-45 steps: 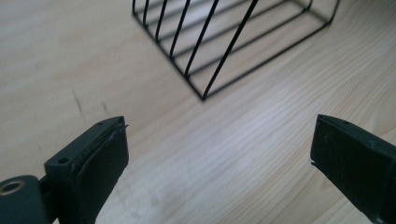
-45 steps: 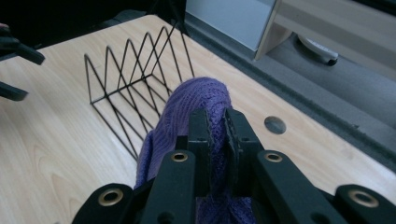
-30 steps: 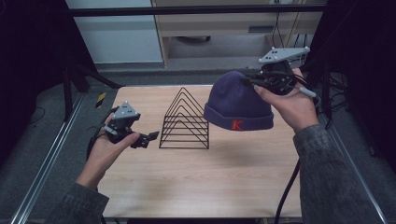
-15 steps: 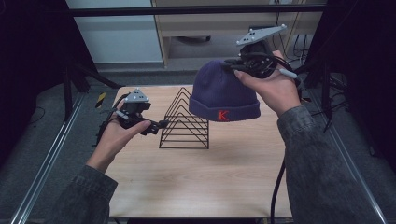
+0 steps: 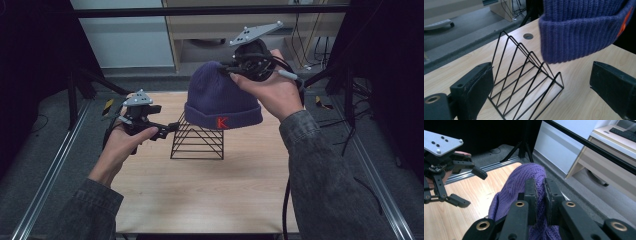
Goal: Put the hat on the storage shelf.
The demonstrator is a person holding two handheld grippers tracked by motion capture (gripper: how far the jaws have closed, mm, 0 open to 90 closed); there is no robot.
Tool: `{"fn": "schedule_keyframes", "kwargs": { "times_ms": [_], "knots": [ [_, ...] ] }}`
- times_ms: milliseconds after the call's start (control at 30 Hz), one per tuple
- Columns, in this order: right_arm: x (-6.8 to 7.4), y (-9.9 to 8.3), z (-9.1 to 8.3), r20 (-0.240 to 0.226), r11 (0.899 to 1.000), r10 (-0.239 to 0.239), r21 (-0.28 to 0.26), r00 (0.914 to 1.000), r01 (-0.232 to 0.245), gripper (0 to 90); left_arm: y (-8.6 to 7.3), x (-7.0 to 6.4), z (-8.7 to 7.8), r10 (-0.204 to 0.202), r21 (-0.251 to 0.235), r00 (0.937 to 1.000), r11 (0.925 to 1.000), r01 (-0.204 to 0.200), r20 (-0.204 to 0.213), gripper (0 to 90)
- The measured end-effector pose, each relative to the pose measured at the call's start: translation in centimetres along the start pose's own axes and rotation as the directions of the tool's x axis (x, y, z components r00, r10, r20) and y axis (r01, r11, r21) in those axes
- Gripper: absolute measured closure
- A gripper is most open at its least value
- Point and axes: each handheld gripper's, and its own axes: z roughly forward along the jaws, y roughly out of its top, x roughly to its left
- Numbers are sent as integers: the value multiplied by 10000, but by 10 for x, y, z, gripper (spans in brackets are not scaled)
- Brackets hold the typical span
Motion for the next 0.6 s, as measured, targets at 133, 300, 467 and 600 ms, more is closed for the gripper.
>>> {"fn": "schedule_keyframes", "kwargs": {
  "times_ms": [133, 300, 467, 600],
  "knots": [
    [4, 2, 2, -52, 10000, -17, -55, 10000, 17, 819, 1, -2, 0, 25, -26, 9998, 10000, -24, 191, 46],
    [9, 4, 4, -150, 9999, -82, -87, 9999, 80, 818, 2, -5, 1, 102, -20, 9996, 9999, -102, 250, 45],
    [17, 2, 6, -264, 9998, -128, -178, 9996, 123, 818, 4, -9, 1, 189, -10, 9991, 9998, -189, 382, 44],
    [22, 2, 7, -358, 9995, -144, -276, 9993, 134, 817, 6, -14, 2, 478, 79, 9976, 9988, -483, 509, 42]
  ]
}}
